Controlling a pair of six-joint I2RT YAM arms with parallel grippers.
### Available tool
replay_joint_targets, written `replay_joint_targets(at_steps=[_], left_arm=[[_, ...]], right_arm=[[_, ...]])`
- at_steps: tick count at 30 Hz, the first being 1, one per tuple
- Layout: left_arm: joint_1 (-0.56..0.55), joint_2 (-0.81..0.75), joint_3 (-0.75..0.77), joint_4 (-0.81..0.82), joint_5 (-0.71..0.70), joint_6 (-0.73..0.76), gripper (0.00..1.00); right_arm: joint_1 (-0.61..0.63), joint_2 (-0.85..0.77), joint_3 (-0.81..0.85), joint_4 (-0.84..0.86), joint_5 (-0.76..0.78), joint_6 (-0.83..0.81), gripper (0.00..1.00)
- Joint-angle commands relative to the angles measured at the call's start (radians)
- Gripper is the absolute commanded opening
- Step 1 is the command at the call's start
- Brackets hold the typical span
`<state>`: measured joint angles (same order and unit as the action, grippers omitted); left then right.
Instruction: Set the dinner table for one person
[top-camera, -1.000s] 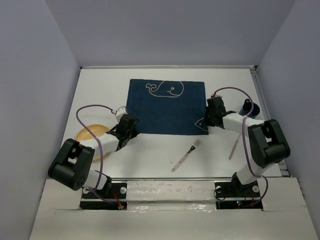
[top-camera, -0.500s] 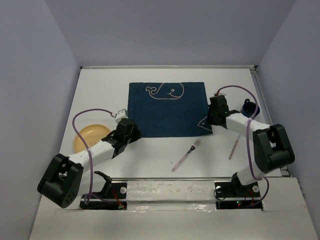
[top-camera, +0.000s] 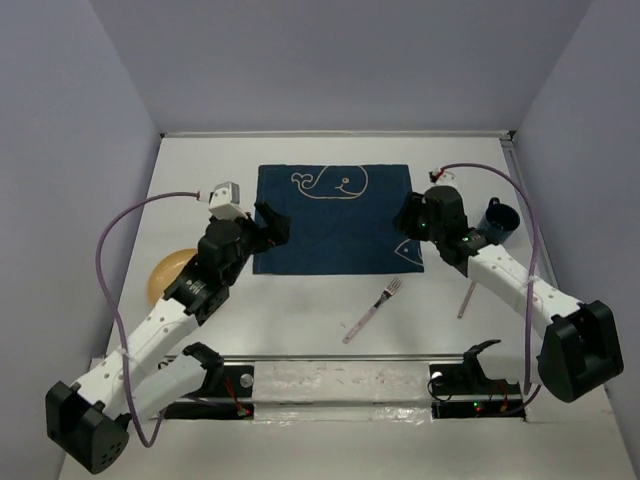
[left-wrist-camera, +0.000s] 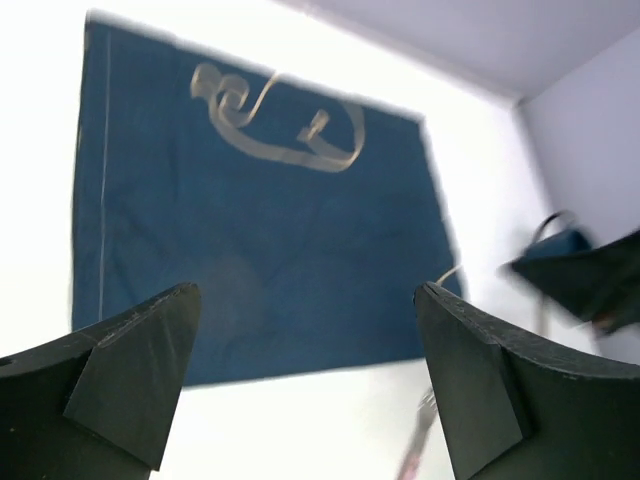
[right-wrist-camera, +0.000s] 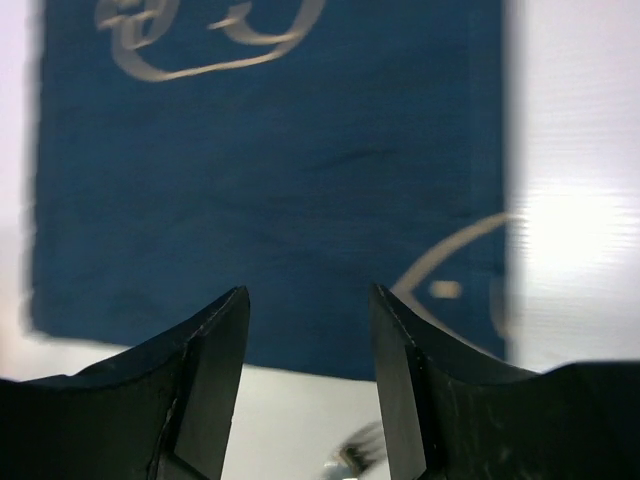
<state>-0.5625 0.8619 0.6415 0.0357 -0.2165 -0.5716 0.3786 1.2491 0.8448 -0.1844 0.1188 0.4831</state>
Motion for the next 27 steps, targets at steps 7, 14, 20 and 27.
replay_joint_targets(at_steps=[7,14,20,27], left_arm=[[-0.005,-0.282,0.211,-0.017,-0.128,0.248,0.99],[-0.005,-0.411,0.130,0.038,-0.227,0.328,0.99],[-0.007,-0.463,0.080,0.069,-0.221,0.361,0.99],[-0.005,-0.485,0.072,0.079,-0.192,0.365,0.99]], right_arm=[[0.509,0.320,0.190,0.398,-0.041,0.209,0.57],[0.655,0.708,0.591,0.332,-0.037,0.189,0.57],[0.718,0.996,0.943,0.209,-0.062,0.175,0.56],[0.727,1.205,1.183,0.073,-0.032,0.180,0.51]])
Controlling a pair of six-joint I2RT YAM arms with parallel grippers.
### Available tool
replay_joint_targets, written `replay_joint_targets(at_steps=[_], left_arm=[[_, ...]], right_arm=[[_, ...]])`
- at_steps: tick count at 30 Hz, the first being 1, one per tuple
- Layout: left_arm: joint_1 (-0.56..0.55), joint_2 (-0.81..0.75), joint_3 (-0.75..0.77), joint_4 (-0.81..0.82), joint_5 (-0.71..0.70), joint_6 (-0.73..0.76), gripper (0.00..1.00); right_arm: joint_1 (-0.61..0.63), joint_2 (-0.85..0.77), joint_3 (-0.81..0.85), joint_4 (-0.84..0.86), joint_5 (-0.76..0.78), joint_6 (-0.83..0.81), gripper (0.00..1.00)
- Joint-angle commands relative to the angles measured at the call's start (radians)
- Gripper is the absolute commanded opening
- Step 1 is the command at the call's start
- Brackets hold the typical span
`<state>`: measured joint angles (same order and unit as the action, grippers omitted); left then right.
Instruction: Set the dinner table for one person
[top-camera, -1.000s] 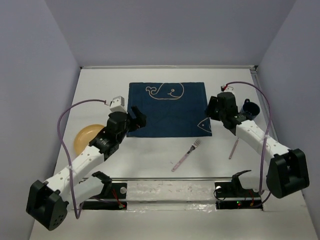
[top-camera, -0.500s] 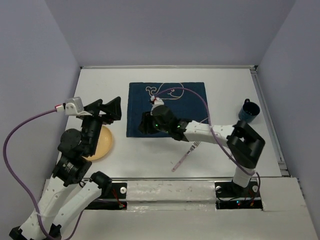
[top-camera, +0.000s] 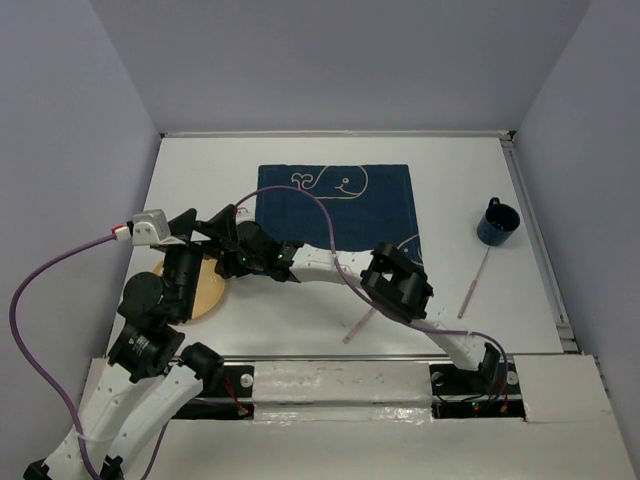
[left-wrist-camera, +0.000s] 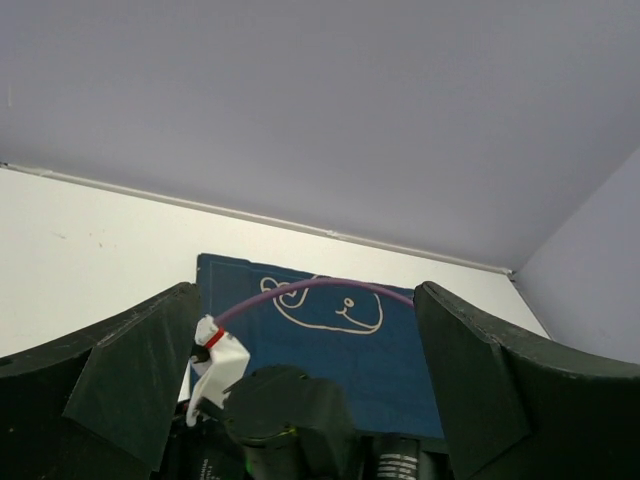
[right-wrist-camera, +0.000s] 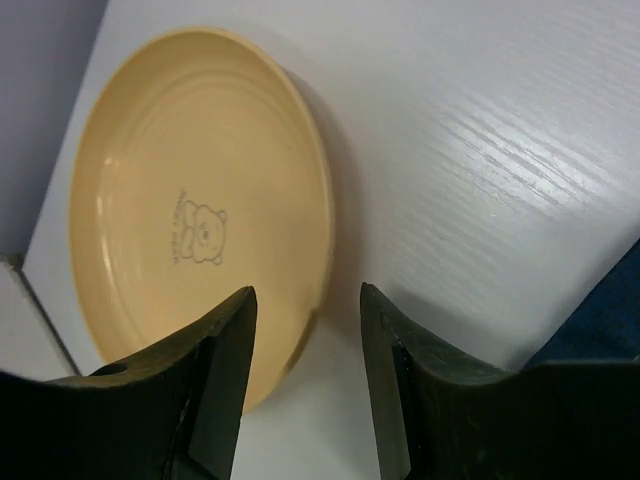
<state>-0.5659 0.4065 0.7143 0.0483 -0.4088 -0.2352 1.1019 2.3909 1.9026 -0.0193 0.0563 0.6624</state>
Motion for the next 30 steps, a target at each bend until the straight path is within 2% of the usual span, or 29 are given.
replay_joint_targets(at_steps=[1,4,7,8,9,13,18,23,26,30], left_arm=[[-0.003,-0.034,-0.003,0.068,-0.010,0.028,0.99],[-0.003,-0.055,-0.009,0.076,-0.009,0.027,0.99],[-0.002,-0.060,-0.012,0.079,-0.008,0.027,0.99],[-0.002,-0.057,-0.010,0.078,-0.005,0.027,0.99],[-0.003,-0.052,-0.010,0.078,-0.004,0.027,0.99],[-0.002,-0.055,-0.009,0.078,-0.013,0.030,0.99],[0.000,-0.058,-0.013,0.079,-0.027,0.033,0.99],[-0.002,-0.052,-0.013,0.081,0.007,0.016,0.99],[-0.002,-0.049,-0.016,0.087,0.027,0.010,0.99],[0.000,-0.037,-0.016,0.087,0.044,0.008,0.99]], right_arm=[[0.004,0.080,0.148,-0.105,0.037,-0.001,0.50],[0.004,0.119,0.191,-0.116,0.027,-0.001,0.43],[0.004,0.128,0.201,-0.116,0.017,0.011,0.20],[0.004,0.122,0.194,-0.113,0.023,0.016,0.02],[0.004,0.090,0.159,-0.104,0.045,0.022,0.00],[0.004,-0.066,-0.005,0.117,0.121,0.008,0.00],[-0.071,-0.241,-0.108,0.127,0.214,-0.050,0.00],[-0.267,-0.467,-0.377,0.127,0.162,-0.027,0.00],[-0.367,-0.539,-0.486,0.127,0.181,-0.038,0.00],[-0.495,-0.617,-0.628,0.110,0.114,-0.038,0.00]])
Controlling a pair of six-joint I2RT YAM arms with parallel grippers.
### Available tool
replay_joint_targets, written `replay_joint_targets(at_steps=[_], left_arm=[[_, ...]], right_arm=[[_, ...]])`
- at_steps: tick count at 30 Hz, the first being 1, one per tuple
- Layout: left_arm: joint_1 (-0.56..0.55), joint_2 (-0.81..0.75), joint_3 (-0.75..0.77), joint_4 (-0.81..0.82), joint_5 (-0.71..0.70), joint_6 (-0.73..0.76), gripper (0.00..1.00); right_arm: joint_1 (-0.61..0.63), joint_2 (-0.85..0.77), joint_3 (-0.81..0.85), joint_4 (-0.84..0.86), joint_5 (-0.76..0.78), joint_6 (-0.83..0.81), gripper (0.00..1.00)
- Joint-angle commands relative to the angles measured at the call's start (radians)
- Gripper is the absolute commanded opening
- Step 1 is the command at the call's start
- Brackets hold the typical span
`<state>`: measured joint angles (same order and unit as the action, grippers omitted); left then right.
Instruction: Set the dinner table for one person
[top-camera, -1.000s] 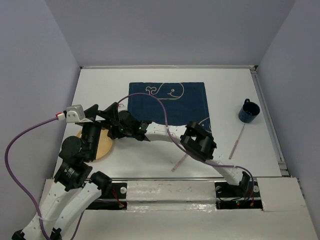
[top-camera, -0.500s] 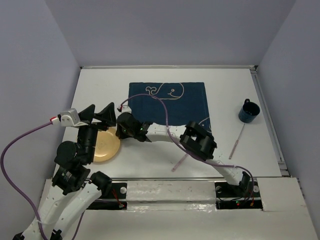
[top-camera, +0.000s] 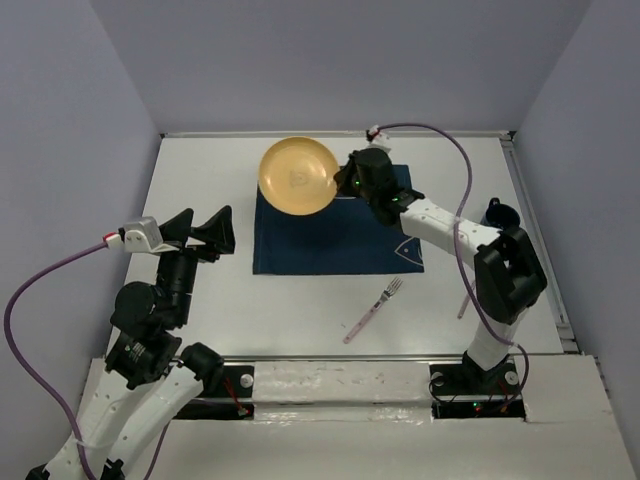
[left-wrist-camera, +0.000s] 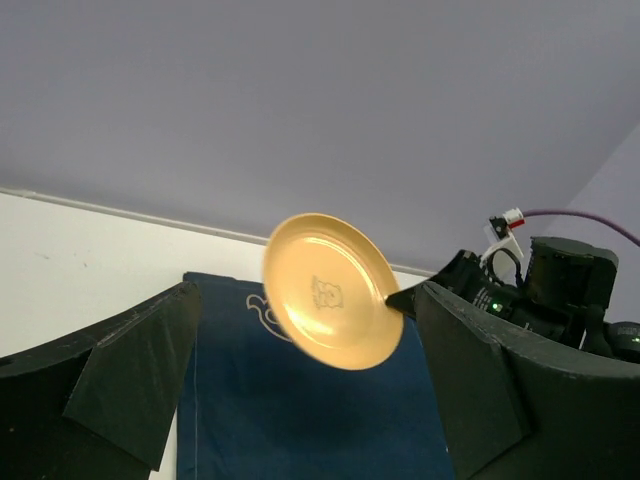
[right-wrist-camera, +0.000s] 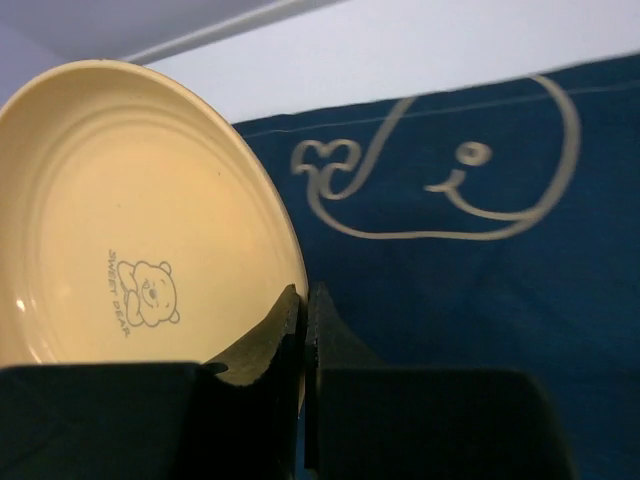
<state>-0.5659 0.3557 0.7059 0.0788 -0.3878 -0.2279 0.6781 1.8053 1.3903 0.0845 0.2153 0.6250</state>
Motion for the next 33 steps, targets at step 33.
replay_joint_targets(at_steps=[33], left_arm=[[0.003,0.051,-0.006,0.052,0.017,0.012,0.99]], right_arm=[[-0.206,0.140,-0.094,-0.126,-0.142,-0.030,0.35]])
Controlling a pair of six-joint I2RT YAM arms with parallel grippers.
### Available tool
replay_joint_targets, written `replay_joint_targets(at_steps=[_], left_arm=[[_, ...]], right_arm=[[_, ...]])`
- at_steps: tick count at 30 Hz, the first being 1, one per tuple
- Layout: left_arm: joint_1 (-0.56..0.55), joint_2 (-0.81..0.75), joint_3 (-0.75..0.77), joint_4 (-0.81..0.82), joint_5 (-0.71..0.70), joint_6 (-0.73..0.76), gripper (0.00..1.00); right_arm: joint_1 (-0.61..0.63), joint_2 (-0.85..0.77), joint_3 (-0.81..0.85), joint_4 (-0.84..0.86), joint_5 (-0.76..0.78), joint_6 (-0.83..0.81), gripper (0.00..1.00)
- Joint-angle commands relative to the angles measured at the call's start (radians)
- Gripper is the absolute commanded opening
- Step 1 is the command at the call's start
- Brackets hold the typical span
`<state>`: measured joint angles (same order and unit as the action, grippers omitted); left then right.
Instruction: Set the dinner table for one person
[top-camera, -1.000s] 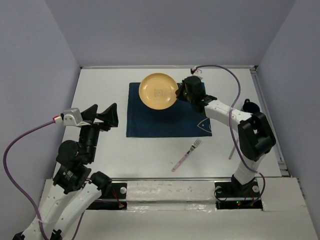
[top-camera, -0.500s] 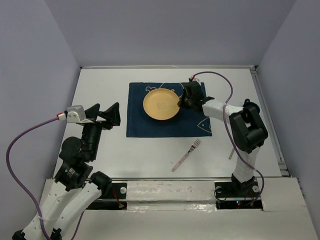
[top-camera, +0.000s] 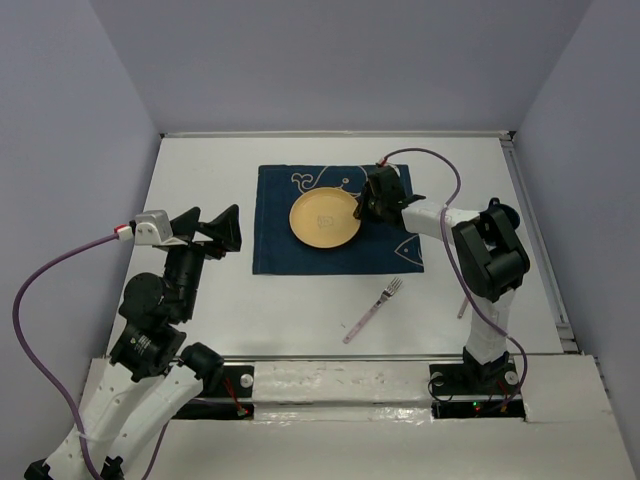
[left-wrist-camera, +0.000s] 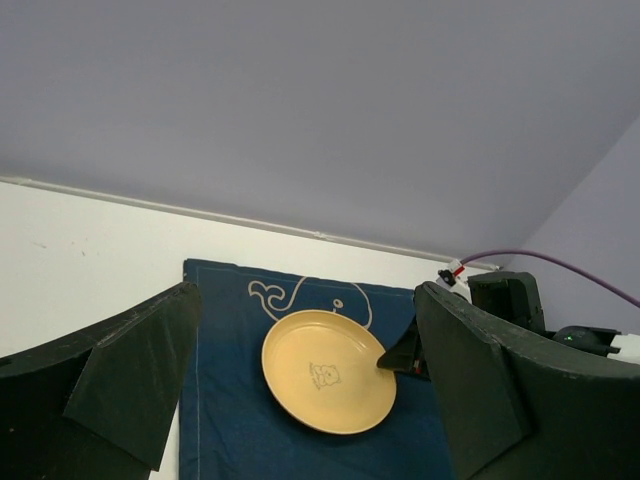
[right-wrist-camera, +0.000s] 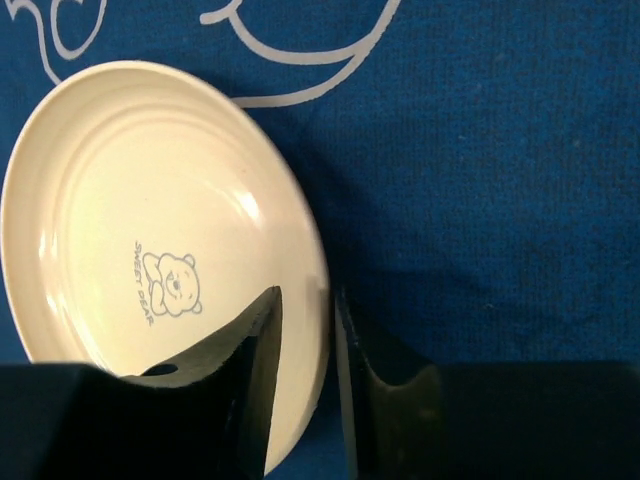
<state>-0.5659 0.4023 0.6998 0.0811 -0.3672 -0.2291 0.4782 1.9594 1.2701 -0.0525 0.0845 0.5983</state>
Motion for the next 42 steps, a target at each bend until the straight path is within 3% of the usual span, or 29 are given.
replay_joint_targets(at_steps=[1,3,6,12,15,20,22,30,42], left_arm=[[0.001,0.004,0.000,0.048,-0.003,0.014,0.99],[0.003,0.004,0.001,0.048,-0.003,0.016,0.99],[0.006,-0.002,0.001,0.046,-0.003,0.014,0.99],[0.004,-0.019,0.001,0.048,0.004,0.011,0.99],[0.006,-0.031,0.001,0.049,0.022,0.007,0.99],[0.004,-0.056,0.000,0.057,0.053,-0.006,0.99],[0.006,-0.065,-0.003,0.060,0.063,-0.007,0.99],[0.003,-0.072,-0.003,0.062,0.076,-0.012,0.99],[0.003,-0.062,-0.003,0.063,0.090,-0.013,0.99]], right_arm=[[-0.006,-0.017,0.022,0.002,-0.009,-0.003,0.39],[-0.006,-0.033,0.011,-0.006,-0.006,-0.011,0.52],[-0.006,-0.075,0.005,-0.024,0.006,-0.023,0.61],[-0.015,-0.279,-0.069,-0.055,0.138,-0.069,0.56],[-0.073,-0.442,-0.191,-0.075,0.301,-0.081,0.51],[-0.286,-0.692,-0.386,-0.081,0.391,-0.087,0.49],[-0.358,-0.723,-0.403,-0.089,0.388,-0.100,0.49],[-0.593,-0.572,-0.324,-0.098,0.333,-0.173,0.52],[-0.633,-0.346,-0.218,-0.106,0.270,-0.203,0.53]])
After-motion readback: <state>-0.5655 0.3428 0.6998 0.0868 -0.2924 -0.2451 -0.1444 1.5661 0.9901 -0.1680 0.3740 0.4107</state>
